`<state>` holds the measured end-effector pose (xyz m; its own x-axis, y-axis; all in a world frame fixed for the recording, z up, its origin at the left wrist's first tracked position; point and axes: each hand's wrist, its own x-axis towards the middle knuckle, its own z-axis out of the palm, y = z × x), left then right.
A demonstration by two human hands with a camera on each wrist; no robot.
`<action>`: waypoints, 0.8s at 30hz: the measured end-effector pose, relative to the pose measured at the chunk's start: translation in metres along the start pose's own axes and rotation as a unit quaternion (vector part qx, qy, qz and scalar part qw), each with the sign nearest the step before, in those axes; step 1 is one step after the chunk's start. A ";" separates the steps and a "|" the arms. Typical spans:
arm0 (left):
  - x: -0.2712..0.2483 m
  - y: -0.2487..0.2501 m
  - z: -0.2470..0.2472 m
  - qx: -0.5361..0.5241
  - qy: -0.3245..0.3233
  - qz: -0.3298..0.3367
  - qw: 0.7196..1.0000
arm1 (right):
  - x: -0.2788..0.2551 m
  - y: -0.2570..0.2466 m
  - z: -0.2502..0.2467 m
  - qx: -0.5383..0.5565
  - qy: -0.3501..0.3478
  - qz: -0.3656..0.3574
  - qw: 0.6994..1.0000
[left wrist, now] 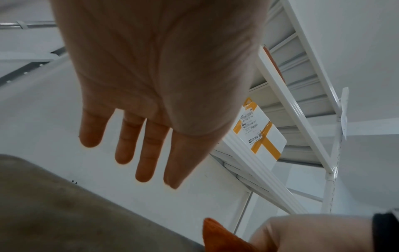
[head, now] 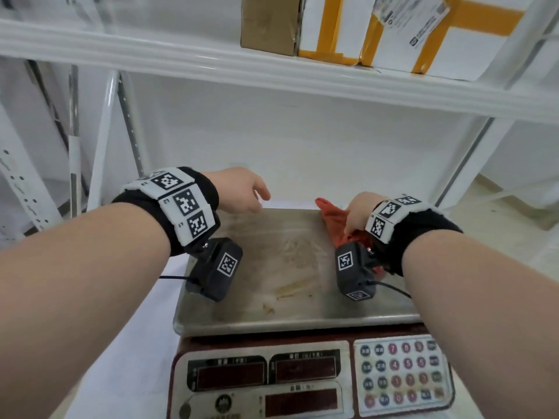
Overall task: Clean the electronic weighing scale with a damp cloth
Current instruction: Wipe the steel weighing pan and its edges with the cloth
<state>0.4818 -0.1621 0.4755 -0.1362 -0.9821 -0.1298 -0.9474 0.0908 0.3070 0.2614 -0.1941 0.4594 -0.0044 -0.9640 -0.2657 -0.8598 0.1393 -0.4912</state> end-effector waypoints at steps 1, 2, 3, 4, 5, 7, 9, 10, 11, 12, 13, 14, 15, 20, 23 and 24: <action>0.006 0.000 -0.002 -0.004 -0.004 0.001 1.000 | 0.010 0.006 -0.002 0.004 0.020 0.013 1.000; 0.010 -0.001 -0.004 -0.007 -0.010 0.002 1.000 | 0.012 0.009 -0.004 0.000 0.039 0.020 0.999; 0.015 0.000 -0.005 -0.007 -0.016 0.002 1.000 | 0.014 0.010 -0.003 -0.018 0.055 0.017 0.998; 0.018 0.000 -0.005 -0.002 -0.023 0.001 1.000 | 0.012 0.006 -0.001 -0.019 0.053 0.016 0.998; 0.020 0.001 -0.004 0.004 -0.028 0.001 1.000 | 0.013 0.003 0.003 -0.022 0.043 0.010 0.999; 0.024 0.004 -0.002 0.012 -0.037 -0.001 0.999 | 0.010 -0.002 0.009 -0.025 0.028 -0.023 0.999; 0.024 0.007 0.001 0.015 -0.046 -0.004 0.999 | 0.008 -0.010 0.015 -0.051 0.021 -0.039 0.998; 0.023 0.008 0.002 0.020 -0.049 -0.006 0.999 | 0.007 -0.013 0.015 -0.055 0.014 -0.029 0.998; 0.022 0.009 0.003 0.025 -0.052 -0.009 0.998 | 0.009 -0.013 0.014 -0.034 0.014 -0.006 0.999; 0.020 0.009 0.004 0.029 -0.053 -0.013 0.998 | 0.010 -0.011 0.012 -0.044 0.012 0.009 0.999; 0.018 0.008 0.004 0.033 -0.054 -0.017 0.998 | 0.009 -0.011 0.008 -0.040 0.013 0.033 0.999; 0.016 0.007 0.005 0.036 -0.053 -0.024 0.998 | 0.009 -0.007 0.002 -0.050 0.026 0.035 0.998; 0.013 0.003 0.005 0.041 -0.051 -0.034 0.997 | 0.009 -0.003 -0.002 -0.077 0.035 0.041 0.996; 0.006 -0.013 0.013 0.080 -0.055 -0.086 0.992 | 0.017 0.024 -0.008 -0.187 0.074 0.068 0.977; 0.005 -0.012 0.013 0.103 -0.066 -0.091 0.988 | 0.031 0.036 -0.003 -0.068 0.093 0.037 0.993; 0.005 -0.011 0.013 0.107 -0.069 -0.090 0.988 | 0.036 0.038 -0.001 -0.054 0.093 0.037 0.993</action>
<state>0.4874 -0.1661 0.4596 0.0156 -0.9552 -0.2956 -0.9974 -0.0357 0.0625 0.2276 -0.2237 0.4323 -0.1560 -0.9786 -0.1345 -0.9032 0.1965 -0.3816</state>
